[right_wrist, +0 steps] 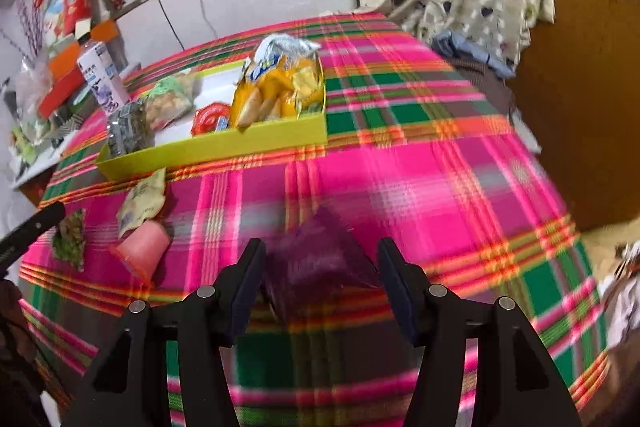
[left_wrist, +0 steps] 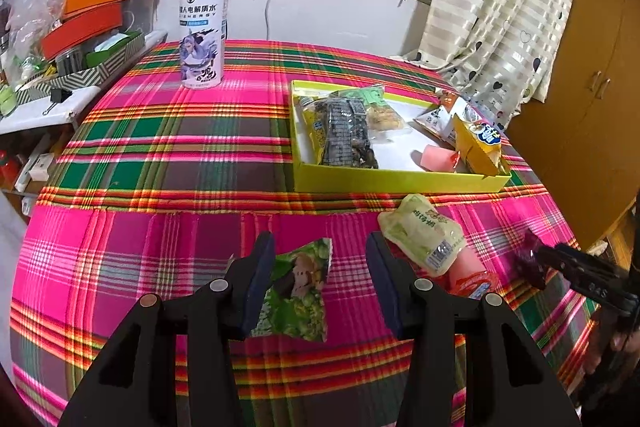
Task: Organize snacks
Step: 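Grasp the purple bag with the right tool while the left tool grasps the green pea bag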
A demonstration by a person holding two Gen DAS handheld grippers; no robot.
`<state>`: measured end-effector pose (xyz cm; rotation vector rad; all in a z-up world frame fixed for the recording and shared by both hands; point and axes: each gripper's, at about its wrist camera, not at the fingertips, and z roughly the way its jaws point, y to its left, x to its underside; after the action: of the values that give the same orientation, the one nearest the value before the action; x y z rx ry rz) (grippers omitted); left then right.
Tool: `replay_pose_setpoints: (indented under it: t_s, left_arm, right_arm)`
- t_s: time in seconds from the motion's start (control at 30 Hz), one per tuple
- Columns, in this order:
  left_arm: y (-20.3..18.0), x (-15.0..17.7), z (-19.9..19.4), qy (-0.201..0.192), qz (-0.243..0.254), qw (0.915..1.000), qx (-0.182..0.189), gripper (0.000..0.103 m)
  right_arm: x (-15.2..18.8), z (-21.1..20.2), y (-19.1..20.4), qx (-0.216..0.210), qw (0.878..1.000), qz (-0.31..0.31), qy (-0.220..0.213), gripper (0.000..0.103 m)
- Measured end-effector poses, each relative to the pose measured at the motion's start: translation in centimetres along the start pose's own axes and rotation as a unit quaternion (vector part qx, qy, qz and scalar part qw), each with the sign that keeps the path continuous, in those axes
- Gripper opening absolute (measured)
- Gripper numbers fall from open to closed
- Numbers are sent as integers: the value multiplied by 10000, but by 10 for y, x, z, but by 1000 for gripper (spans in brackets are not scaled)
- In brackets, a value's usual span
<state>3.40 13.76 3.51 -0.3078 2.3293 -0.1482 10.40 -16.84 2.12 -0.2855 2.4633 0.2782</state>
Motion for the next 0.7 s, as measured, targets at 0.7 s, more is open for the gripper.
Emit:
replay_pose_setpoints:
  t_s: [0.7]
  left_arm:
    - [9,12,-10,3,223,9997,46,48]
  right_arm:
    - [12,-6,43,-1240,9829,-1363,-23,57]
